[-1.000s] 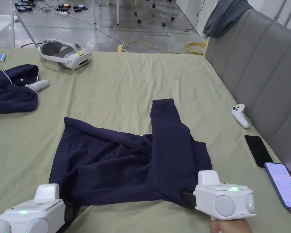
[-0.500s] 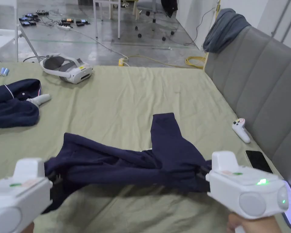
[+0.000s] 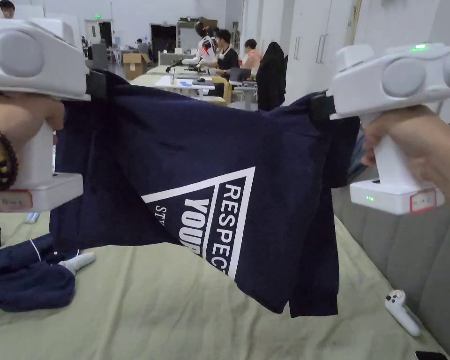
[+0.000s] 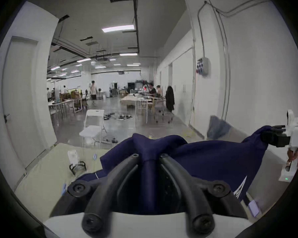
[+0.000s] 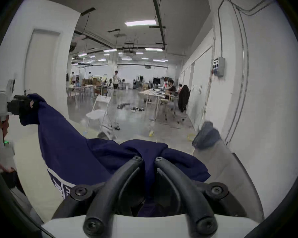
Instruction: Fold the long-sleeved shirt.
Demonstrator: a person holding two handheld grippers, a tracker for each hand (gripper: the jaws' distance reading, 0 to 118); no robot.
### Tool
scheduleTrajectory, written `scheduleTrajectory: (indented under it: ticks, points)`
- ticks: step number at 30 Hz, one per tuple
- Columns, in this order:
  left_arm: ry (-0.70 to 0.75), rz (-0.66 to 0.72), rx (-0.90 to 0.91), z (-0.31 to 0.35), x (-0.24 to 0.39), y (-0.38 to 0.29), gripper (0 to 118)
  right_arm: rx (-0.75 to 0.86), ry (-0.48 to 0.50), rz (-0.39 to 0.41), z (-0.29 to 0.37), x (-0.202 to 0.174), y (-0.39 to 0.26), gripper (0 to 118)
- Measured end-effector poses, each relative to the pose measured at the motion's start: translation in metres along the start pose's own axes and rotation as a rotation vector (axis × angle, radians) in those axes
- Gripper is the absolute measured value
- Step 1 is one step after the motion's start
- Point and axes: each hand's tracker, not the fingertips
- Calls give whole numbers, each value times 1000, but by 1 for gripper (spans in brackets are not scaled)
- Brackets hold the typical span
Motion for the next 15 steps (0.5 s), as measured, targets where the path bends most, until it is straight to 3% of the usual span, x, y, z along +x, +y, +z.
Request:
scheduleTrajectory:
  ticks: [3, 7, 9, 15]
  points:
    - [1, 49, -19, -12, -7, 46, 15, -3, -13, 3, -7, 8, 61, 4]
    - [-3, 70, -23, -20, -6, 63, 15, -17, -31, 11, -21, 12, 95, 4]
    - [2, 61, -26, -26, -5, 58, 15, -32, -43, 18, -27, 10, 90, 4]
    - [12, 46, -97, -62, -5, 0, 15, -77, -26, -69, -75, 11, 20, 4]
